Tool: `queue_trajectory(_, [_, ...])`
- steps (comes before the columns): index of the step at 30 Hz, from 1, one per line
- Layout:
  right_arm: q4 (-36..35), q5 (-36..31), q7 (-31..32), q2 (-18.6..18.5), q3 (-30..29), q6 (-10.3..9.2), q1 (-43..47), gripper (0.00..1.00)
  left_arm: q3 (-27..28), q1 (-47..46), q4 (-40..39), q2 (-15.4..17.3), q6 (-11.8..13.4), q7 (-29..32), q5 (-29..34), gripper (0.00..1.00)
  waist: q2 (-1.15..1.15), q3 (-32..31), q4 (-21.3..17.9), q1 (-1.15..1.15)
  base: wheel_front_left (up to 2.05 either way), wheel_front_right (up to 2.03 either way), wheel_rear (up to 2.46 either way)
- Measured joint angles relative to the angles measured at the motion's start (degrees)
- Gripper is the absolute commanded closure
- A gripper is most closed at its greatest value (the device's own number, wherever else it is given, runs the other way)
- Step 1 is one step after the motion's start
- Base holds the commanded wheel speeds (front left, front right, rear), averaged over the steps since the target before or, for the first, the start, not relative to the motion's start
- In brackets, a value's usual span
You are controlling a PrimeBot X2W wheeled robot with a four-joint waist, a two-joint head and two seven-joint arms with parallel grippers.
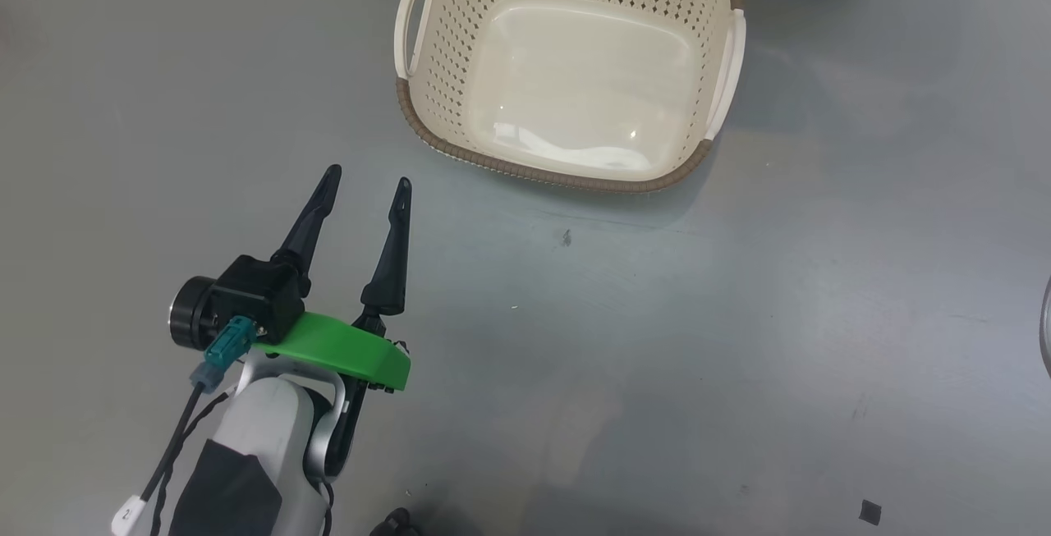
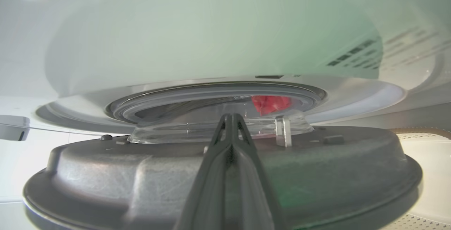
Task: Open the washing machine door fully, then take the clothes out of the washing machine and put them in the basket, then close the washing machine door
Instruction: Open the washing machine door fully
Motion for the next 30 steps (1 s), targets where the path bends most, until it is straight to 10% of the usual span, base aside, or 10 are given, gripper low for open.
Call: queue_trajectory(30, [5.76,3.98,4.61,2.23,0.69,2.63,11.60,1.00,1.32,0.35,1.53,0.00,0.52,0.00,1.70,0.00,0.00,-8.91,-2.24,0.00,0.00,0.00,0.00])
